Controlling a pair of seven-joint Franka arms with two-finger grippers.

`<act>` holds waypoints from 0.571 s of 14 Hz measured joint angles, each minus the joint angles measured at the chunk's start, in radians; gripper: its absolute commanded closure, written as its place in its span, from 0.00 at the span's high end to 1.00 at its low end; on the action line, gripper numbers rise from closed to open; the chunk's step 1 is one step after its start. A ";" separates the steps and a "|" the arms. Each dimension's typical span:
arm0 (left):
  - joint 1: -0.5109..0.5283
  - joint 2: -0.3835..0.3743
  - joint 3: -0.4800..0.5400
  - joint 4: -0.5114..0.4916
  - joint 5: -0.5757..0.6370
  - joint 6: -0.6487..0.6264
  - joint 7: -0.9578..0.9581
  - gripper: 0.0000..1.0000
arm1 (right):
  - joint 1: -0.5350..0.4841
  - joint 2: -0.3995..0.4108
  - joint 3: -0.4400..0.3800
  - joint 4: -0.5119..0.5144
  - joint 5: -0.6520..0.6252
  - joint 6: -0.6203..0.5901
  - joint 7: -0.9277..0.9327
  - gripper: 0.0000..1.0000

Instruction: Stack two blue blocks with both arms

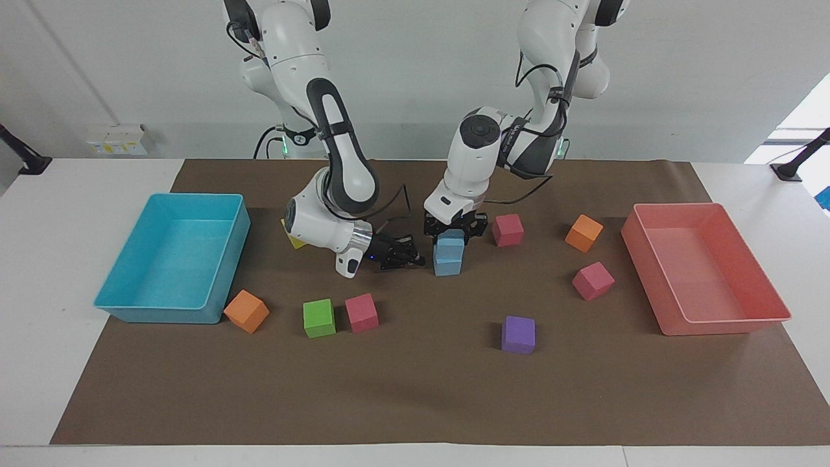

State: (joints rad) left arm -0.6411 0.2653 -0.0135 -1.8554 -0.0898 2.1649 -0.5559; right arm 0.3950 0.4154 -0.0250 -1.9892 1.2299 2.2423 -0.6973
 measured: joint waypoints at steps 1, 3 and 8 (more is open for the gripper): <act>0.000 0.000 0.000 0.000 -0.003 0.000 0.000 0.81 | -0.001 -0.006 -0.003 0.005 -0.043 0.001 0.012 0.00; 0.000 0.000 0.000 0.001 -0.007 0.003 0.000 1.00 | -0.008 -0.029 -0.005 0.024 -0.147 0.001 0.097 0.00; 0.000 -0.016 0.008 0.030 -0.007 0.005 0.000 1.00 | -0.010 -0.055 -0.013 0.048 -0.258 0.002 0.181 1.00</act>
State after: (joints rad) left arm -0.6410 0.2491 -0.0056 -1.8257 -0.0970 2.1703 -0.5557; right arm 0.3848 0.3603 -0.0376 -1.9410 0.9720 2.2438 -0.5162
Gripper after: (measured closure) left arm 0.000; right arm 0.877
